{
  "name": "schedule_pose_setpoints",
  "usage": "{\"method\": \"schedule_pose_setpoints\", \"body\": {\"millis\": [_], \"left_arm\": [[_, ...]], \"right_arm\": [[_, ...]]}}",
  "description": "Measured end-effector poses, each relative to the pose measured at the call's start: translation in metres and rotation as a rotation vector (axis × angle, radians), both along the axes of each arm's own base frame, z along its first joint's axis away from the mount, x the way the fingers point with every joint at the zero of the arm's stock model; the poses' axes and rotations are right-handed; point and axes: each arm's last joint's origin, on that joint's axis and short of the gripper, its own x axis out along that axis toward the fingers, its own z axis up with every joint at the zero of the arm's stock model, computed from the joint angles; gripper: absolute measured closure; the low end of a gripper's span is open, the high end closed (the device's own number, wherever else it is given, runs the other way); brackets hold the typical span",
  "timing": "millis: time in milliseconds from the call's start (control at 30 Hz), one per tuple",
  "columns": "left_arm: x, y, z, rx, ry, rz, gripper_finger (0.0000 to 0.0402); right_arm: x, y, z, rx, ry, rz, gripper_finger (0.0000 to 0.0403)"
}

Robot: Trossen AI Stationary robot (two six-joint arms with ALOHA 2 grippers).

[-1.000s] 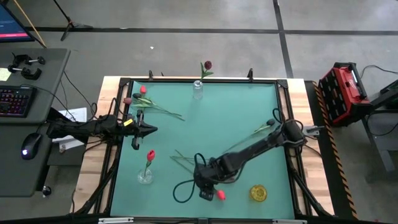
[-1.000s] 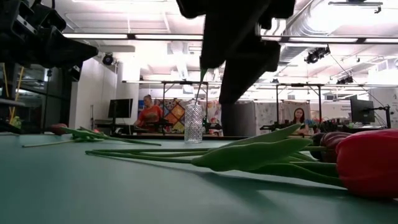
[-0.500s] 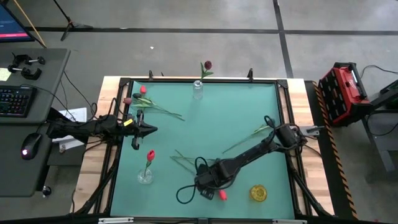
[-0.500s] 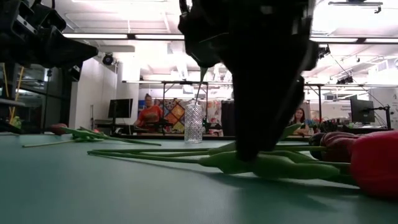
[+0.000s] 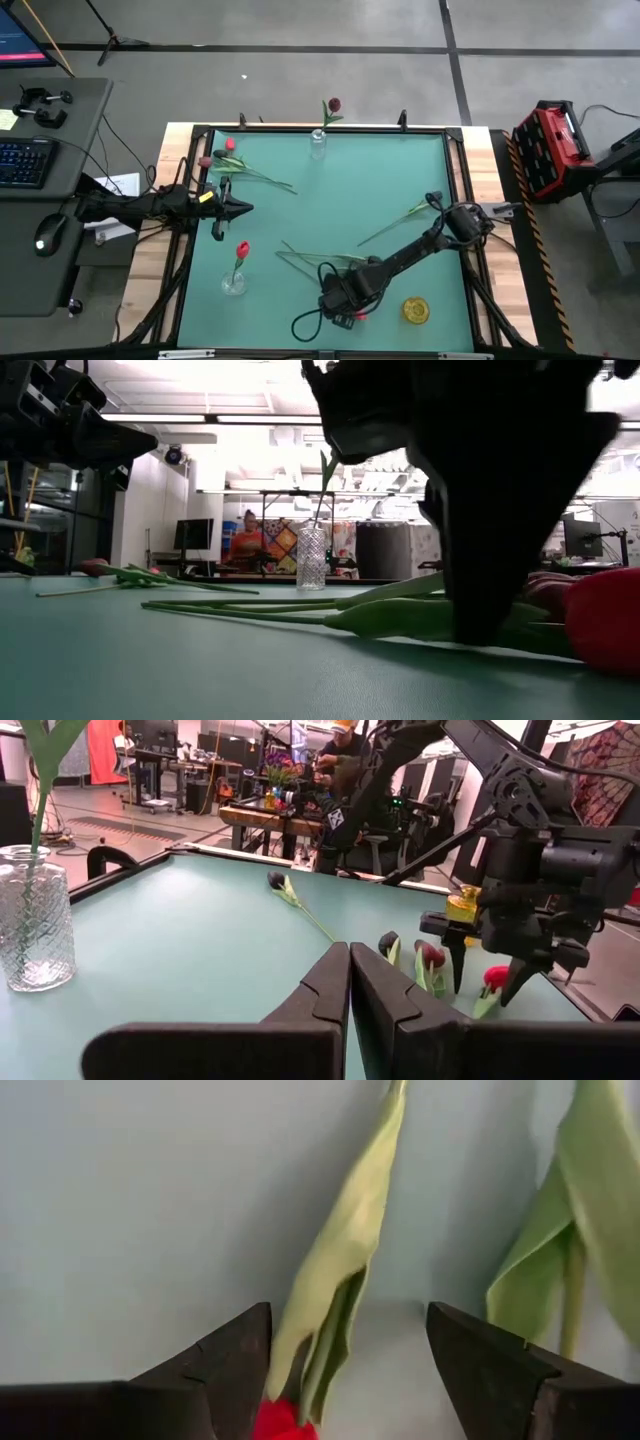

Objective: Sort flowers into vase by color
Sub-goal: Put the bottom pink flower into the bottom transparent vase

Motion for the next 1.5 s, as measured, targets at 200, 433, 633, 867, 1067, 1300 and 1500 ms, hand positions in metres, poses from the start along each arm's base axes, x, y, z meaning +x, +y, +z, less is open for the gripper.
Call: {"method": "schedule_pose_setpoints", "body": {"millis": [200,433,633,867,1067,1300,1500], "left_arm": [[0.0,0.0,0.0,0.0,0.0,0.0,0.0401],[0.0,0.0,0.0,0.0,0.0,0.0,0.0401],[-0.001,0.0,0.012,-0.244,-0.138,0.001,0.0401],[-0.005,0.003,0.036,-0.37,-0.374,0.036,0.0401],[0.005,0.002,0.064,-0.324,-0.224,0.05,0.0381],[0.041,0.007,0.105,-0.15,0.047,0.148,0.0295],[0.096,0.011,0.126,-0.084,0.296,-0.057,0.0221]], "right_arm": [[0.005,-0.004,0.009,0.014,-0.018,0.061,0.0149],[0.01,-0.002,0.046,-0.032,-0.041,0.198,0.0149],[0.001,-0.001,0.082,-0.152,-0.009,0.212,0.0149],[-0.024,0.013,0.09,-0.21,0.11,0.209,0.0149],[-0.036,0.021,0.095,-0.219,0.138,0.179,0.0149],[-0.062,0.012,0.138,-0.224,0.082,-0.006,0.0149],[-0.094,0.017,0.174,-0.177,-0.021,-0.141,0.0149]]}}
